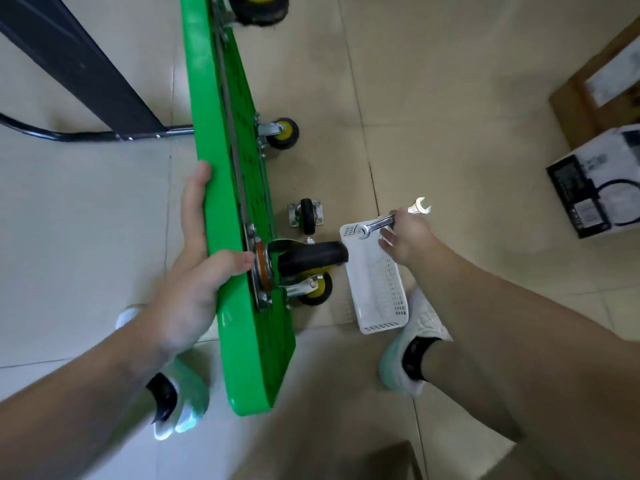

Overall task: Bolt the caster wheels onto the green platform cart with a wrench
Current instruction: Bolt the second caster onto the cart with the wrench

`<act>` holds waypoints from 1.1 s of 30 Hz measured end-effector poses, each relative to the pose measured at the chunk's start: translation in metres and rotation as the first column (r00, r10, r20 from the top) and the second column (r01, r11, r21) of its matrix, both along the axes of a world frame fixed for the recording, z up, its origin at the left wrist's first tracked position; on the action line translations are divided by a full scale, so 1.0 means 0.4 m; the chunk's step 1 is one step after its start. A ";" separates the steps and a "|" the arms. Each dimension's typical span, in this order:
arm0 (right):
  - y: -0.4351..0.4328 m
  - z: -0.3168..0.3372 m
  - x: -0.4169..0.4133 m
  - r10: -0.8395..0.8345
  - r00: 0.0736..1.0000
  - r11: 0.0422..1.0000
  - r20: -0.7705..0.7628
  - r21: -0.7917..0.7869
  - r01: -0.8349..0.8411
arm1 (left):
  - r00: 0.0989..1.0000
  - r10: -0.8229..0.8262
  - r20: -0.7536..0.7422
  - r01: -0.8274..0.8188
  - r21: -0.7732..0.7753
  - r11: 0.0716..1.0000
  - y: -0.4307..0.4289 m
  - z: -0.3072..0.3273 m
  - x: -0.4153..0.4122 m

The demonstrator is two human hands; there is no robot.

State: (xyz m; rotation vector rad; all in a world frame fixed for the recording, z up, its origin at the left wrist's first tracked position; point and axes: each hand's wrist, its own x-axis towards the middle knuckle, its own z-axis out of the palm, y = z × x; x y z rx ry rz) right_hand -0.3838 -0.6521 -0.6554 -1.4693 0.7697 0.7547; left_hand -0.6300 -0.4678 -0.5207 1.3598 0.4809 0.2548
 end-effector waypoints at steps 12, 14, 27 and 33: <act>0.019 0.560 -0.231 0.676 0.606 0.665 0.419 0.008 -0.747 | 0.992 -0.008 -0.122 0.018 0.082 0.996 -0.019 0.044 -0.008; 0.029 0.579 -0.271 0.647 0.608 0.662 0.460 0.058 -0.748 | 0.988 -0.024 -0.152 0.040 0.103 0.994 -0.021 0.055 -0.012; 0.047 0.584 -0.267 0.509 0.653 0.687 0.561 0.192 -0.701 | 0.957 -0.014 -0.290 0.075 0.200 0.977 -0.028 0.094 -0.025; 0.078 0.595 -0.301 0.671 0.354 0.598 0.652 -0.193 -0.778 | 0.944 -0.018 -0.329 0.081 0.180 0.980 -0.040 0.101 -0.028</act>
